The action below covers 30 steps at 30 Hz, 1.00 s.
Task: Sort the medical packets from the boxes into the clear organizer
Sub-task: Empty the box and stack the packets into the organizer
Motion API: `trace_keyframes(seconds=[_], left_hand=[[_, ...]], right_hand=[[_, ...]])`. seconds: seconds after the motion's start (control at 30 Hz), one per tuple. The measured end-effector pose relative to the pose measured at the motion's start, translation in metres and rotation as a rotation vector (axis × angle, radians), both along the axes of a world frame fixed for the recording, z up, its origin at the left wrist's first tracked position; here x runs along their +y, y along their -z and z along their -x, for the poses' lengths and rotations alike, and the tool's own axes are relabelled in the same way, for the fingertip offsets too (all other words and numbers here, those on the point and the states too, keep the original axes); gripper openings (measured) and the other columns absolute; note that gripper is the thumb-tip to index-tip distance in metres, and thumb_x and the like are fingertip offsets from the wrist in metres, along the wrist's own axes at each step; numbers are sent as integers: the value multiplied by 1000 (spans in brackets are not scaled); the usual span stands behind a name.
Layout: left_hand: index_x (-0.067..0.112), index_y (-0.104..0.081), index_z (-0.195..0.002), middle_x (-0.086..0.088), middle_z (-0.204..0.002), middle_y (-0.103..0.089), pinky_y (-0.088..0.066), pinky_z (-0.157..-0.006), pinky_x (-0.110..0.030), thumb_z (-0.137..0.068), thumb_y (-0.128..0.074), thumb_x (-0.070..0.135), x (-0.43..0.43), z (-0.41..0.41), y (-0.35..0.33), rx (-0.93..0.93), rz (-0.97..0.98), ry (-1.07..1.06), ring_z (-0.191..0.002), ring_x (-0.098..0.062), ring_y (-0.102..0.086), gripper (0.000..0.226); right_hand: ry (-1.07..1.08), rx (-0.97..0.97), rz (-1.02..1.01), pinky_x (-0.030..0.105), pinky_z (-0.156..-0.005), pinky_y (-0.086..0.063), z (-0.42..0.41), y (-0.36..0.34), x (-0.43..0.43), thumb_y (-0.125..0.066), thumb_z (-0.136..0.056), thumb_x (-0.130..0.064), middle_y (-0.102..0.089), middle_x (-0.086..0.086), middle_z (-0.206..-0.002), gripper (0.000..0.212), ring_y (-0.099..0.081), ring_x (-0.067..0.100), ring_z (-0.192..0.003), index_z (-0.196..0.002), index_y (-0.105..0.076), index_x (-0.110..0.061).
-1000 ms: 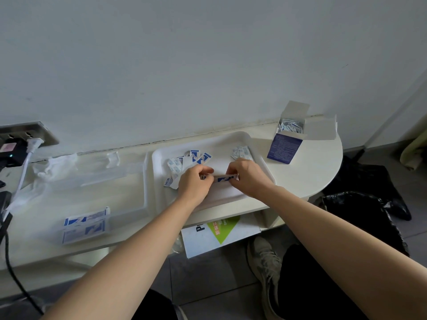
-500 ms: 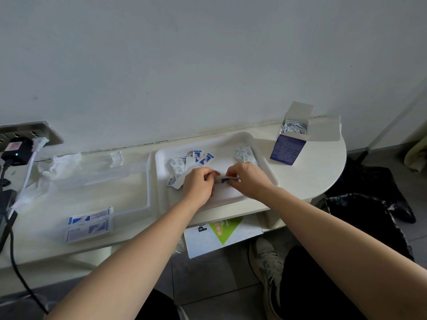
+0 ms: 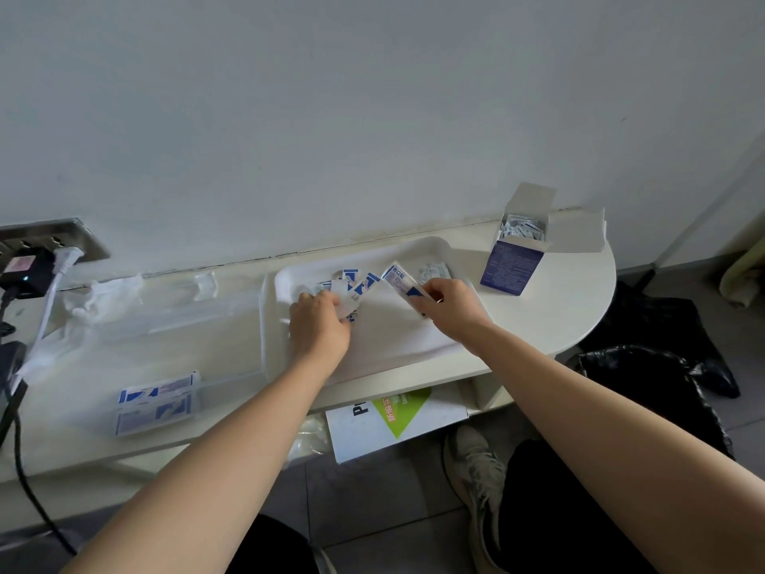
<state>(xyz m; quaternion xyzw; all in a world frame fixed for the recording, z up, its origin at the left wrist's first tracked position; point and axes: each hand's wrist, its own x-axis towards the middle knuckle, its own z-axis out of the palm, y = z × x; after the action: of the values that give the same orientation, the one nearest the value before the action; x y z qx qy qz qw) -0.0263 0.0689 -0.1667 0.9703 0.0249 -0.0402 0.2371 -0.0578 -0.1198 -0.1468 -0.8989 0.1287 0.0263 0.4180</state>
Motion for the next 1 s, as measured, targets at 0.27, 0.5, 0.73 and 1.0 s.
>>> trace_keyframes(seconds=[0.27,0.5,0.73,1.0], left_hand=[[16,-64,-113,-10,-119,-58,-45,-92,-35,-85,-60,18,9,5,0,-33,54,-8,-111,-30,-52,28],[12,-60,-119,-15,-125,-52,-41,-93,-36,-87,-62,18,11,3,2,-71,-3,14,-112,-34,-51,33],[0,-61,-107,-21,-110,-61,-41,-78,-37,-91,-47,7,14,1,-6,-100,12,-48,-100,-39,-56,23],[20,-58,-61,-5,-63,-57,-35,-55,-26,-82,-56,0,10,5,-13,38,655,-232,-65,-25,-49,29]], right_hand=[[40,24,-170,16,-48,-31,-1,1,6,-60,-92,-25,-57,-2,-69,21,-43,9,-56,-95,-68,-6],[45,55,-264,19,-54,-34,0,1,7,-61,-92,-24,-58,-1,-69,19,-43,11,-58,-95,-68,-7],[67,90,-340,21,-56,-34,-5,5,11,-61,-91,-20,-57,0,-69,13,-43,12,-60,-95,-66,-8],[84,117,-622,19,-49,-34,-5,-1,21,-62,-90,-14,-55,6,-72,7,-36,10,-54,-89,-64,-7]])
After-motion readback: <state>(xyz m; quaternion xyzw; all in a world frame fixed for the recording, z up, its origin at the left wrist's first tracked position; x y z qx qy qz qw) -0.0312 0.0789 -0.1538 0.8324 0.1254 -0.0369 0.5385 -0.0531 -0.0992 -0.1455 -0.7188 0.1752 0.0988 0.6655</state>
